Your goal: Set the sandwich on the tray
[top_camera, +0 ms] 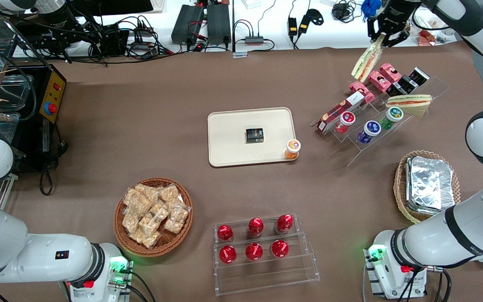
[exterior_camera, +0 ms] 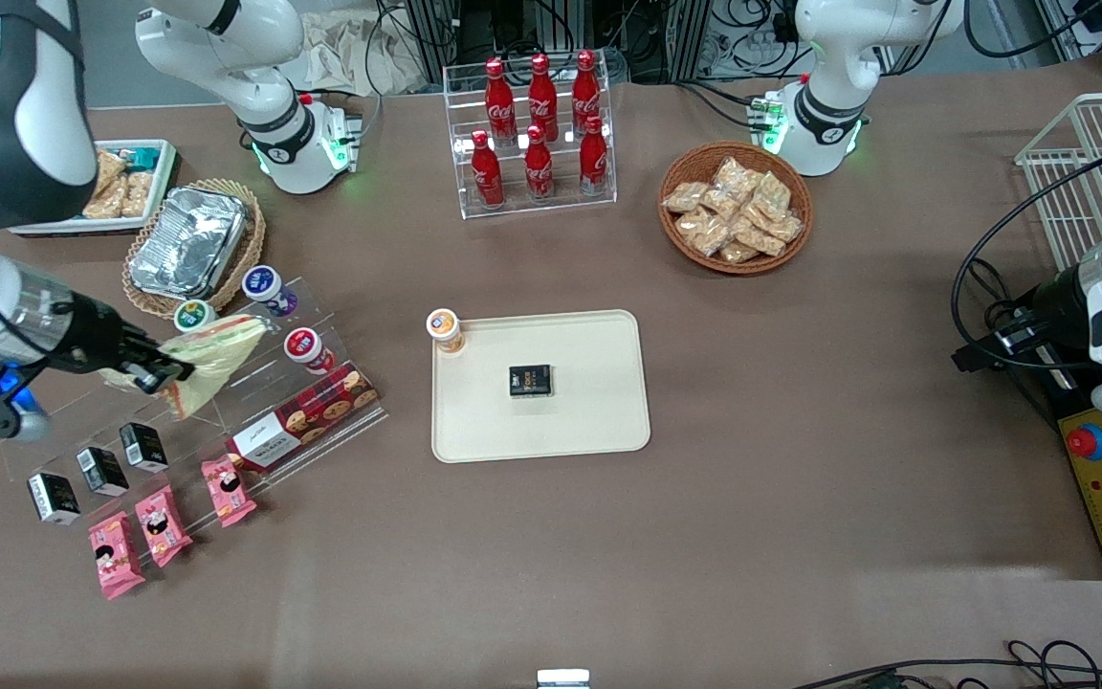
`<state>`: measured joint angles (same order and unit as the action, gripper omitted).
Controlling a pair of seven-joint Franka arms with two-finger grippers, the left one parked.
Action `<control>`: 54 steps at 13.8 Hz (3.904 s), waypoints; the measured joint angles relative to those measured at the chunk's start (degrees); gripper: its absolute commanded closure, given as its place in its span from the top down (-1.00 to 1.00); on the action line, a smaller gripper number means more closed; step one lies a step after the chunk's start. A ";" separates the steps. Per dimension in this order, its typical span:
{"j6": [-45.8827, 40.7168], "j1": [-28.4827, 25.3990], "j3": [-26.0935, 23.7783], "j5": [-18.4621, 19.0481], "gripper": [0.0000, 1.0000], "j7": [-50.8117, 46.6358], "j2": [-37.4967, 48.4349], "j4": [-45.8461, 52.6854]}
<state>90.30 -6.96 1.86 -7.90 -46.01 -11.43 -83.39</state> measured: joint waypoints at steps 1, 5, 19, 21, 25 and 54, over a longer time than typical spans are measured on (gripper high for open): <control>0.05 -1.15 0.01 0.00 -1.00 -0.26 0.14 0.10; 2.04 -5.01 0.03 -0.56 -1.00 -10.15 0.14 0.20; 23.73 -22.59 0.10 -1.47 -1.00 -49.38 -15.86 -0.80; 25.61 -22.88 0.10 -2.99 -1.00 -51.00 -17.92 -0.81; 31.01 -25.89 0.10 -5.15 -1.00 -55.00 -22.20 -1.04; 19.15 -20.30 5.98 -1.65 0.92 -14.11 -14.55 -0.77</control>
<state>109.45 -27.26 7.83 -9.54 -60.12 -25.99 -84.16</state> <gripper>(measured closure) 0.035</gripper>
